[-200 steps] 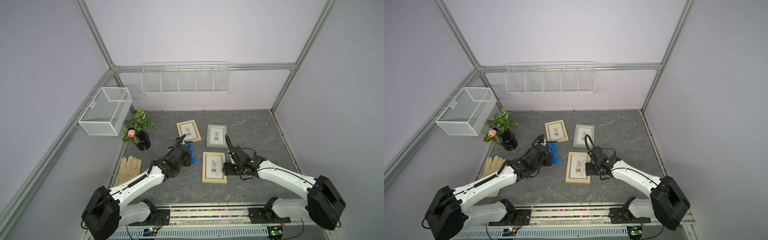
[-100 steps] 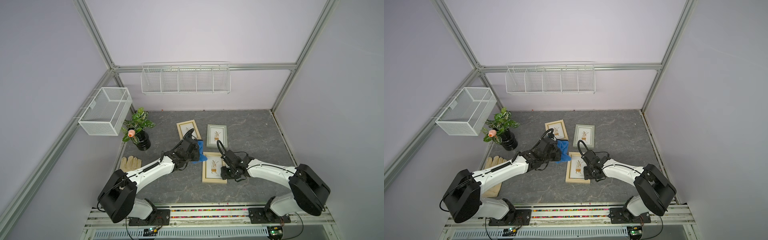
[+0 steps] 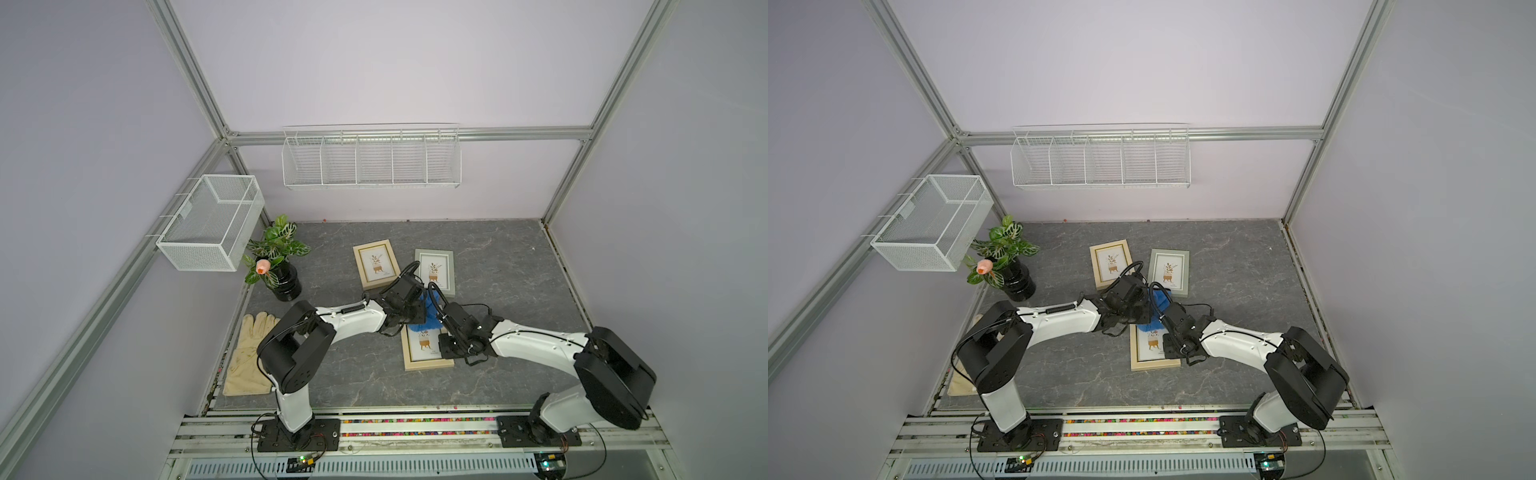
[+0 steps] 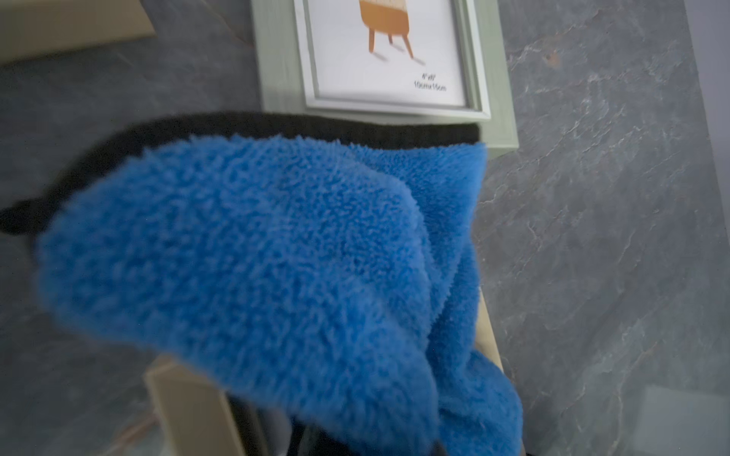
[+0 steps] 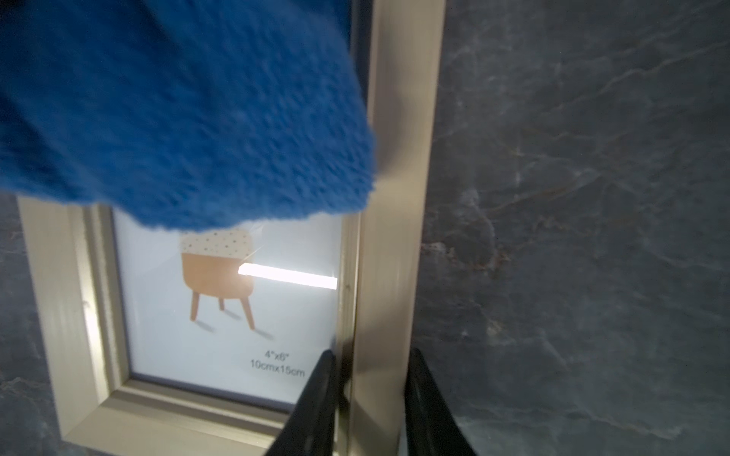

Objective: Wipe the picture frame with a cloth
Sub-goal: Wipe the dirt from the picture frame.

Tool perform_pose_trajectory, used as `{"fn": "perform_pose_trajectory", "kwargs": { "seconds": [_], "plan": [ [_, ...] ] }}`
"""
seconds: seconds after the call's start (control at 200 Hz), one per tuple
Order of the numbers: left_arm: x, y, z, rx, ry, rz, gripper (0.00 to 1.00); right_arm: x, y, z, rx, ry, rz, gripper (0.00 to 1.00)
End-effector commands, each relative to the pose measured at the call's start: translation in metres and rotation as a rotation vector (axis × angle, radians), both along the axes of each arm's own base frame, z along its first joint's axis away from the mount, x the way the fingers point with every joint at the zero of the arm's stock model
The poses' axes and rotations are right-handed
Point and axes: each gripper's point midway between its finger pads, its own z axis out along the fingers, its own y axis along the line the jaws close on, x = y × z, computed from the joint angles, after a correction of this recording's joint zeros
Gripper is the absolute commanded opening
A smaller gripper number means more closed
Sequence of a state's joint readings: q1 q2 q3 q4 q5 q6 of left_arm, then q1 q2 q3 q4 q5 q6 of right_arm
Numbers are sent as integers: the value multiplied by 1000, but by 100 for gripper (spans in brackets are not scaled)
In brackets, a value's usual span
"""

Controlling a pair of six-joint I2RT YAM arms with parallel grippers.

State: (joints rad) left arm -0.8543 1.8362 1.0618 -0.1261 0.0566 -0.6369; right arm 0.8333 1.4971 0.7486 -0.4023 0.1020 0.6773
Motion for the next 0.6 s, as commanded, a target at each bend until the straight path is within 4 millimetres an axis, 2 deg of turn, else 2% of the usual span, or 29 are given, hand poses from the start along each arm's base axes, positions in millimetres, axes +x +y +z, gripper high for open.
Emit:
{"fn": "perform_pose_trajectory", "kwargs": {
  "seconds": [0.0, 0.175, 0.26, 0.335, 0.515, 0.595],
  "plan": [
    [-5, 6, -16, 3, 50, 41, 0, -2, -10, -7, -71, 10, -26, 21],
    [-4, 75, -40, 100, 69, 163, 0, 0, -31, -7, -155, -12, -89, 17],
    [-2, 87, -39, 143, 50, 170, 0, 0, -29, -7, -156, -11, -79, 16],
    [1, 73, -35, 110, 46, 155, 0, 0, -23, -9, -137, -6, -68, 15],
    [2, 3, -21, 43, 23, 71, 0, -2, -5, -11, -102, -1, -39, 14],
    [5, -8, -25, 15, 49, 83, 0, -3, -3, -12, -99, 1, -40, 14]
  ]
}}
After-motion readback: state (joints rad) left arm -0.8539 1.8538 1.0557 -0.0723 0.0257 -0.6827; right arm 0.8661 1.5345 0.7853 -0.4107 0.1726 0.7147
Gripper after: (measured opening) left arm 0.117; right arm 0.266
